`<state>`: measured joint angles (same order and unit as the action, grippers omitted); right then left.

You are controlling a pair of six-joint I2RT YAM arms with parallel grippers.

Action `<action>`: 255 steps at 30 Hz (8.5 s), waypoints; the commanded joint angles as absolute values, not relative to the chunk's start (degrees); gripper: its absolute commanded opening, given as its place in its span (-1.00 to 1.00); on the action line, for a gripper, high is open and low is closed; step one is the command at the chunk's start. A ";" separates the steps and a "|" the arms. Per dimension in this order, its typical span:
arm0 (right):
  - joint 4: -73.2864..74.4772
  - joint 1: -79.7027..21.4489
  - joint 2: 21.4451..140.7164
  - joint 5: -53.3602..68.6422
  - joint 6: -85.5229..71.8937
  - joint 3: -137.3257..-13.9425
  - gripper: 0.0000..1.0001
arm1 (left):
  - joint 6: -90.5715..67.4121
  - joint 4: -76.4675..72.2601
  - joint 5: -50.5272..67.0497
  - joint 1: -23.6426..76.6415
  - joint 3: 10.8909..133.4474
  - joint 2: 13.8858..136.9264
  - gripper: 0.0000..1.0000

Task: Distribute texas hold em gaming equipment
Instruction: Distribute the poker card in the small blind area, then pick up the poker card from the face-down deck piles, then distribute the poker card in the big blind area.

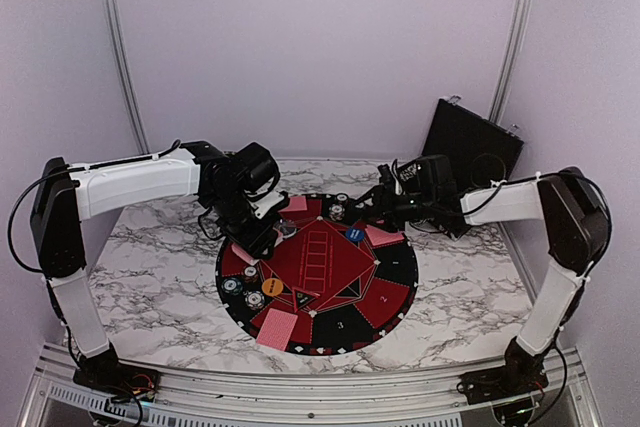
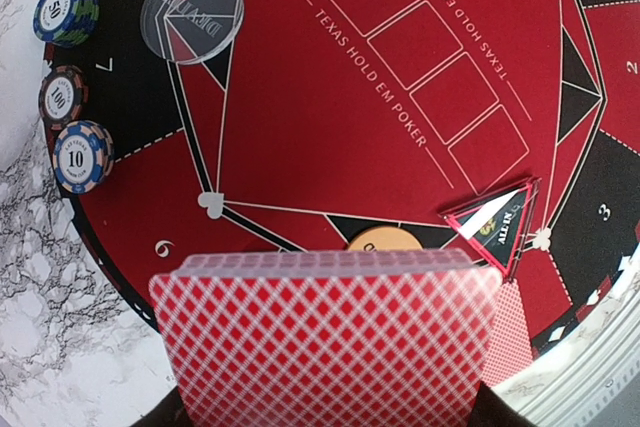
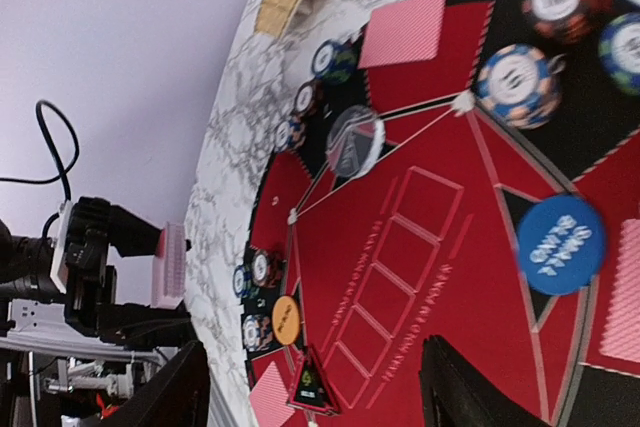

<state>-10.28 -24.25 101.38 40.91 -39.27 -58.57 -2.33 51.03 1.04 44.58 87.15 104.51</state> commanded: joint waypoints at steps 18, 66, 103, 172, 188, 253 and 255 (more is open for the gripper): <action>-33.74 -42.04 119.11 51.14 -60.73 -71.18 0.42 | -2.20 51.41 2.19 45.62 88.94 104.27 -0.42; -18.85 -42.67 121.52 44.21 -51.54 -78.38 -0.08 | -2.37 51.39 0.35 45.79 87.91 102.74 -0.42; -25.66 -42.30 114.85 46.76 -56.13 -72.47 -0.50 | -2.37 51.42 0.34 45.09 87.80 103.79 -0.42; -10.45 -41.62 100.75 52.30 -37.69 -54.54 -1.00 | -3.51 49.57 -2.57 41.49 83.15 100.65 -0.44; -10.01 -51.91 109.91 48.50 -36.40 -55.50 -1.00 | -3.15 49.53 -2.14 41.26 82.88 100.80 -0.44; -28.38 -39.66 117.43 50.53 -57.82 -72.07 0.41 | -2.11 50.88 1.76 46.56 89.46 104.31 -0.43; -28.45 -40.16 117.77 50.52 -58.07 -72.60 0.41 | -2.11 50.96 1.84 46.66 89.72 104.57 -0.43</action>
<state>-25.32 -38.94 116.95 49.15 -56.47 -69.49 -2.98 49.69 1.21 46.02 87.42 103.68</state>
